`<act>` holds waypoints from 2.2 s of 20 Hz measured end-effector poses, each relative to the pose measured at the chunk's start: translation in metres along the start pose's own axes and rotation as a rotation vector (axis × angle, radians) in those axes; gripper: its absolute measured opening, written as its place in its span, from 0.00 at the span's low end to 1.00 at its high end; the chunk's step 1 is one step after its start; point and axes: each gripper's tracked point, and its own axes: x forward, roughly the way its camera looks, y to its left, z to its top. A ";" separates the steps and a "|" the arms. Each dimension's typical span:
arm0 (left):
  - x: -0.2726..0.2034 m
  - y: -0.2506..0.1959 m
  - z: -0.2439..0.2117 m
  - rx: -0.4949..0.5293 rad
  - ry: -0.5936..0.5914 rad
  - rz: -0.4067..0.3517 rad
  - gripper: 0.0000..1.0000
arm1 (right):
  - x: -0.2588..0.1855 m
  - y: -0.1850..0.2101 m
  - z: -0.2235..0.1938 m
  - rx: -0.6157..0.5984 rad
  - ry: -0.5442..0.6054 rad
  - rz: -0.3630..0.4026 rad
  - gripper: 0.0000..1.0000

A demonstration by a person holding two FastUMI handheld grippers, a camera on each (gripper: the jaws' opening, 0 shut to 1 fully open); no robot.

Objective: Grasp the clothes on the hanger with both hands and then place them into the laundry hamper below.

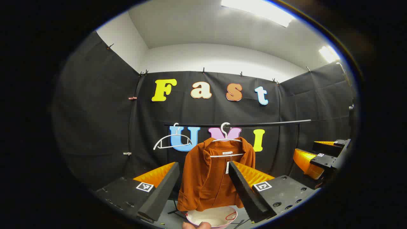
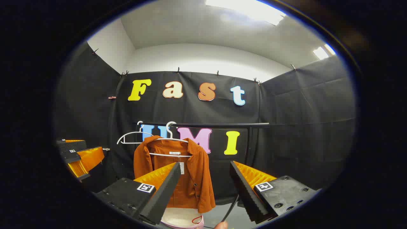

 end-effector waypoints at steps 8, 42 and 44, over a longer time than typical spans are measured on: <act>-0.002 0.000 -0.001 0.010 0.007 -0.003 0.98 | -0.002 0.000 -0.001 -0.016 0.006 -0.006 0.99; 0.290 0.006 -0.133 0.051 0.074 0.147 0.98 | 0.285 0.063 -0.162 0.090 0.109 0.125 0.98; 0.301 0.012 -0.141 0.062 0.081 0.162 0.98 | 0.301 0.065 -0.174 0.079 0.111 0.117 0.98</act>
